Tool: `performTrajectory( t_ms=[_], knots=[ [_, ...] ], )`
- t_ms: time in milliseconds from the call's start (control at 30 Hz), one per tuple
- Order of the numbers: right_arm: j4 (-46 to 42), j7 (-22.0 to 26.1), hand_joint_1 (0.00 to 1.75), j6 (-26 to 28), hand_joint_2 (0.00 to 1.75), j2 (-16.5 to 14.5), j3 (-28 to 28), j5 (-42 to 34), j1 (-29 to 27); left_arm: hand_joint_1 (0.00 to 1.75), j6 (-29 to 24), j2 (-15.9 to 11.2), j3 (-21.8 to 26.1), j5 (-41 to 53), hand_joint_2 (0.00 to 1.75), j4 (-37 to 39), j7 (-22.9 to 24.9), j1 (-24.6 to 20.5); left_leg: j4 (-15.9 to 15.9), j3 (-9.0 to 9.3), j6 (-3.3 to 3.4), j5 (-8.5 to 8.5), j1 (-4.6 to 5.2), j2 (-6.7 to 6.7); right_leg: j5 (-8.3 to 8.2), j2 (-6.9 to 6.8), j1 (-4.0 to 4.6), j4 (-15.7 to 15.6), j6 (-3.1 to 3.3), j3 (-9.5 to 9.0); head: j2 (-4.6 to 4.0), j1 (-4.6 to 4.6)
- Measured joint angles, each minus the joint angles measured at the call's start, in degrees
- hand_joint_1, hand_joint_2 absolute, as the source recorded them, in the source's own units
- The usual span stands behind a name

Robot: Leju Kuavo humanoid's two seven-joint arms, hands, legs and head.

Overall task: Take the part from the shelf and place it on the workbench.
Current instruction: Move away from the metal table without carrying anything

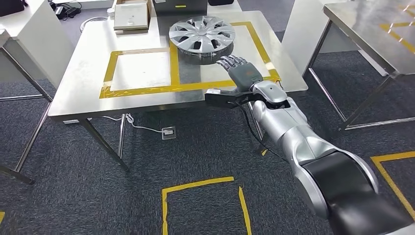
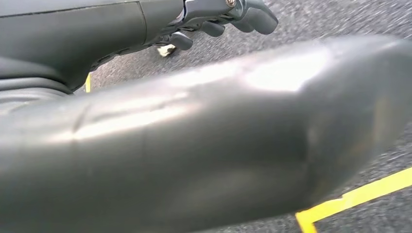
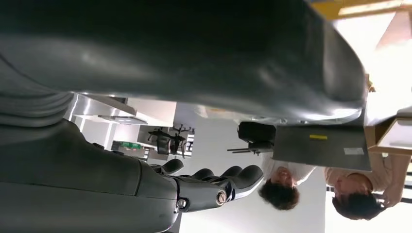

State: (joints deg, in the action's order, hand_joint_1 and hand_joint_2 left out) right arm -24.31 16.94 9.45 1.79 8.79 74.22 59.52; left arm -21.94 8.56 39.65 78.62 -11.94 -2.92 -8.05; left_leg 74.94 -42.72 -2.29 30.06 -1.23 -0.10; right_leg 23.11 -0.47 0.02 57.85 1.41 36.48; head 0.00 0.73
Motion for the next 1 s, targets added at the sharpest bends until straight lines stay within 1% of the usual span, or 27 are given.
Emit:
performTrajectory(
  t_ms=[33,67,100,133,167,200,233,267,300,333,400,433,467,500,533,567,600,633,667,700,767,800,833,867,933,967,1000],
  knots=[
    [0.06,0.03,0.00,-0.10,0.00,0.02,0.00,-0.01,-0.13,0.00,0.00,-0.01,0.00,0.01,0.00,-0.01,0.01,-0.01,-1.23,1.85,-0.15,-1.41,-0.09,0.01,-0.72,-0.01,-0.10,0.12,-0.24,1.00,0.00,0.01],
    [0.09,0.05,0.00,-0.19,0.00,0.03,0.00,-0.03,-0.16,0.00,0.00,-0.01,0.00,0.01,0.00,-0.03,0.01,-0.05,-4.13,4.46,-0.29,-2.16,-0.21,0.01,-1.40,-0.01,-0.19,0.34,-0.55,1.95,0.00,0.01],
    [0.08,0.06,0.00,-0.22,0.00,0.08,0.00,-0.04,-0.13,0.00,-0.01,0.00,-0.02,0.02,0.00,-0.07,0.01,-0.12,-7.98,7.42,-0.31,-1.87,-0.18,-0.03,-1.98,-0.01,-0.23,0.61,-0.91,2.84,0.00,-0.01],
    [0.07,0.07,0.00,-0.23,0.00,0.13,0.01,-0.07,-0.07,0.00,-0.01,0.02,-0.05,0.02,0.00,-0.11,0.01,-0.17,-11.11,9.60,0.01,-1.26,-0.09,-0.15,-2.54,-0.02,-0.23,0.82,-1.30,3.46,0.00,0.07],
    [0.07,0.09,0.00,-0.30,0.00,0.18,0.01,-0.10,0.01,0.00,-0.01,0.04,-0.09,0.03,0.00,-0.16,0.01,-0.21,-13.24,10.84,0.46,-0.35,0.05,-0.30,-3.07,-0.02,-0.18,0.96,-1.66,3.84,0.00,0.13],
    [0.09,0.19,0.00,-0.66,0.00,0.22,0.02,-0.15,0.06,0.00,0.00,0.05,-0.14,0.03,0.00,-0.19,0.01,-0.19,-14.15,11.20,1.06,-0.04,0.28,-0.44,-3.63,-0.01,-0.18,0.89,-2.02,4.03,0.00,0.20],
    [0.18,0.38,0.00,-1.44,0.00,0.24,0.02,-0.18,0.04,0.00,0.05,0.05,-0.17,0.05,0.00,-0.22,0.02,-0.12,-14.13,10.66,1.76,-0.51,0.33,-0.50,-4.23,0.00,-0.23,0.69,-2.36,4.08,0.00,0.26],
    [0.36,0.67,0.00,-2.51,0.00,0.27,0.03,-0.15,0.01,0.00,0.15,0.03,-0.21,0.08,0.00,-0.23,0.04,-0.08,-14.27,10.33,2.26,-0.99,0.31,-0.41,-4.23,0.07,-0.36,0.73,-2.70,4.29,0.00,0.26],
    [0.57,0.97,0.00,-3.73,0.00,0.33,0.09,-0.09,-0.03,0.00,0.27,0.01,-0.27,0.10,0.00,-0.26,0.08,-0.07,-14.37,9.83,2.77,-1.65,0.28,-0.30,-3.25,0.15,-0.49,1.39,-3.02,4.72,0.00,0.30],
    [0.78,1.20,0.00,-4.75,0.00,0.41,0.19,0.00,-0.06,0.00,0.40,-0.01,-0.33,0.13,0.00,-0.29,0.12,-0.09,-14.48,9.14,3.19,-2.40,0.19,-0.20,-1.18,0.22,-0.57,3.12,-3.30,5.46,0.00,0.32],
    [1.04,1.38,0.00,-5.81,0.00,0.53,0.46,0.10,-0.04,0.00,0.53,-0.01,-0.44,0.15,0.00,-0.34,0.17,-0.13,-14.47,7.43,3.62,-3.91,0.20,-0.15,4.91,0.32,-0.60,9.96,-3.68,7.44,0.00,0.40],
    [1.16,1.40,0.00,-6.13,0.00,0.55,0.62,0.11,-0.04,0.00,0.55,-0.01,-0.47,0.11,0.00,-0.34,0.14,-0.11,-14.45,6.42,3.67,-4.70,0.23,-0.14,7.14,0.34,-0.60,13.80,-3.76,8.16,0.00,0.41],
    [1.31,1.45,0.00,-6.48,0.00,0.55,0.77,0.09,-0.06,0.00,0.56,-0.01,-0.48,0.03,0.00,-0.34,0.04,-0.10,-14.43,5.40,3.66,-5.48,0.26,-0.13,8.10,0.36,-0.58,16.69,-3.75,8.26,0.00,0.41],
    [1.47,1.53,0.00,-6.93,0.00,0.55,0.92,0.07,-0.08,0.00,0.61,-0.02,-0.48,-0.19,0.00,-0.35,-0.15,-0.09,-14.41,4.44,3.62,-6.25,0.28,-0.11,7.74,0.36,-0.56,17.94,-3.64,7.50,0.00,0.41],
    [1.59,1.62,0.00,-7.35,0.00,0.55,1.05,0.04,-0.07,0.00,0.78,-0.01,-0.48,-0.48,0.00,-0.36,-0.42,-0.10,-14.39,3.55,3.53,-6.98,0.29,-0.10,6.53,0.37,-0.51,17.26,-3.44,5.75,0.00,0.41],
    [1.66,1.73,0.00,-7.76,0.00,0.54,1.15,0.01,0.05,0.00,1.12,0.01,-0.48,-0.79,0.00,-0.36,-0.71,-0.12,-14.38,2.73,3.40,-7.71,0.29,-0.09,5.39,0.39,-0.41,14.66,-3.14,2.92,0.00,0.41],
    [1.69,1.84,0.00,-8.17,0.00,0.53,1.24,-0.03,0.31,0.00,1.58,0.05,-0.48,-1.08,0.00,-0.37,-0.97,-0.15,-14.37,2.05,3.19,-8.40,0.30,-0.09,5.45,0.40,-0.20,10.72,-2.71,-0.43,0.00,0.41],
    [1.69,1.95,0.00,-8.54,0.00,0.46,1.32,-0.10,0.64,0.00,2.13,0.11,-0.48,-1.31,0.00,-0.37,-1.18,-0.19,-14.44,1.58,2.92,-8.99,0.29,-0.07,6.13,0.40,0.04,6.88,-2.35,-3.35,0.00,0.34],
    [1.69,2.03,0.00,-8.97,0.44,0.39,1.38,-0.19,1.03,0.00,2.58,0.16,-0.47,-1.36,0.44,-0.38,-1.46,-0.21,-14.58,1.35,2.56,-9.52,0.25,-0.03,7.13,0.40,0.30,3.73,-1.95,-5.33,0.00,0.45],
    [1.72,2.07,0.00,-9.41,0.87,0.32,1.43,-0.28,1.37,0.00,2.86,0.22,-0.49,-1.18,0.87,-0.38,-1.67,-0.20,-14.85,1.33,2.15,-10.02,0.16,0.03,8.01,0.39,0.54,1.90,-1.55,-6.16,0.00,0.58],
    [1.81,2.16,0.00,-10.27,1.75,0.13,1.58,-0.40,1.70,0.00,3.62,0.31,-0.61,-0.42,1.75,-0.37,-0.81,-0.16,-15.53,1.49,1.28,-10.83,0.01,0.09,7.28,0.30,0.63,0.88,-0.67,-5.98,0.00,0.91],
    [1.87,2.14,0.00,-10.58,1.75,-0.01,1.76,-0.44,1.76,0.00,4.21,0.34,-0.68,-0.13,1.75,-0.35,0.17,-0.11,-15.45,1.33,0.96,-10.46,-0.03,0.07,6.58,0.24,0.50,0.61,-0.23,-5.89,0.00,0.90],
    [1.91,2.05,0.00,-10.81,1.75,-0.19,1.96,-0.57,1.72,0.00,4.96,0.36,-0.73,-0.09,1.75,-0.33,1.36,-0.03,-14.47,0.91,0.69,-9.04,-0.02,0.03,5.80,0.17,0.32,0.32,0.14,-5.67,0.00,0.86],
    [1.95,1.83,0.00,-10.94,1.75,-0.39,2.13,-0.92,1.52,0.00,5.67,0.34,-0.83,-0.34,1.75,-0.32,2.31,0.11,-12.32,0.20,0.51,-6.76,-0.06,0.02,5.06,0.12,0.13,0.14,0.34,-5.33,0.00,0.81],
    [1.95,1.19,0.00,-11.10,1.75,-0.72,2.25,-2.33,0.21,0.00,6.70,0.26,-1.38,-1.60,1.75,-0.28,3.55,0.67,-5.53,-1.52,0.11,-1.75,-0.06,-0.01,4.12,0.13,0.06,0.13,0.53,-4.36,0.00,0.74],
    [1.95,0.85,0.00,-11.16,1.75,-0.84,2.26,-3.33,-0.88,0.00,7.08,0.18,-1.83,-2.58,1.75,-0.25,3.88,1.09,-2.52,-1.99,-0.07,-0.57,-0.08,0.00,3.74,0.12,0.06,0.16,0.46,-3.88,0.00,0.74],
    [1.95,0.55,0.00,-11.21,1.75,-0.92,2.26,-4.36,-2.04,0.00,7.38,0.10,-2.28,-3.68,1.75,-0.21,4.07,1.55,-0.95,-1.74,-0.21,-0.49,-0.09,0.01,3.42,0.09,0.06,0.22,0.34,-3.43,0.00,0.74]
  ],
)
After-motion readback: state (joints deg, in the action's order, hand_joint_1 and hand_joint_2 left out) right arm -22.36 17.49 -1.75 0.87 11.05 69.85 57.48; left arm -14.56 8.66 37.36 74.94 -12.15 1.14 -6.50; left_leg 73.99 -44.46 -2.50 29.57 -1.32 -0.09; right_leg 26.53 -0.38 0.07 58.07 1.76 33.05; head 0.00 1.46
